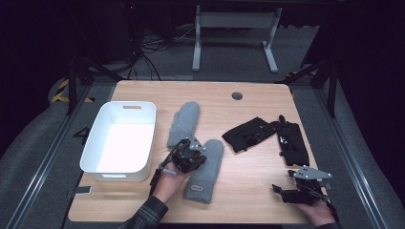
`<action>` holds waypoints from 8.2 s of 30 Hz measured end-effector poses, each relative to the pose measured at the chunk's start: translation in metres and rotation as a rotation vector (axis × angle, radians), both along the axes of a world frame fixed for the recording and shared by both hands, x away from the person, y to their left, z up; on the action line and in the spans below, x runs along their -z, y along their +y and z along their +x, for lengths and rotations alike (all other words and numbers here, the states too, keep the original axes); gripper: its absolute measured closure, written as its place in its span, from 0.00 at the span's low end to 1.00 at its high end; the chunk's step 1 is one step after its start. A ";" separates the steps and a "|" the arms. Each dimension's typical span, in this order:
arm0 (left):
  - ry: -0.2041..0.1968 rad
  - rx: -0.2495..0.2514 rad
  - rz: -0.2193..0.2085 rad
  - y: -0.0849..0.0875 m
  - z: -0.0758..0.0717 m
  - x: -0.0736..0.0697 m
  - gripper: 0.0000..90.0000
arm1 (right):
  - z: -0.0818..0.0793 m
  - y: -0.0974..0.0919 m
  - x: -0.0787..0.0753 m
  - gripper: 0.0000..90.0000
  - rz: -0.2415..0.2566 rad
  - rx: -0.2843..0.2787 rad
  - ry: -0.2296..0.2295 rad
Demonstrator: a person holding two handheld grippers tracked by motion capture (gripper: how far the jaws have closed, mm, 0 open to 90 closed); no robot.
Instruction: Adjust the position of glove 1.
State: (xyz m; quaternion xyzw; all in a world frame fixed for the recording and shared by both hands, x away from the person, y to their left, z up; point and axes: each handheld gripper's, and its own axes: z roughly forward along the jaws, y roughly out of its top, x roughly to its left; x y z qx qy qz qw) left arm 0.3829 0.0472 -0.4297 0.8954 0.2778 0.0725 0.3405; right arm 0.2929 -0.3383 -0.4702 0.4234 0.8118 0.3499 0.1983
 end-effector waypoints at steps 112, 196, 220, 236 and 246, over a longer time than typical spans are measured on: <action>-0.063 -0.239 -0.001 0.001 0.110 -0.028 1.00 | 0.001 0.001 0.000 0.16 0.000 -0.008 0.000; 0.024 -0.147 0.038 -0.005 0.143 0.009 0.21 | 0.000 0.000 0.000 0.16 -0.002 -0.019 0.000; 0.046 -0.180 -0.028 0.008 0.137 0.004 0.92 | 0.000 0.000 0.000 0.16 -0.001 -0.018 0.000; 0.100 -0.182 -0.140 0.008 0.116 -0.035 0.92 | 0.000 0.000 0.000 0.16 -0.002 -0.019 0.000; 0.125 -0.135 -0.114 0.002 0.096 -0.042 0.92 | 0.000 0.000 0.000 0.16 -0.002 -0.019 0.000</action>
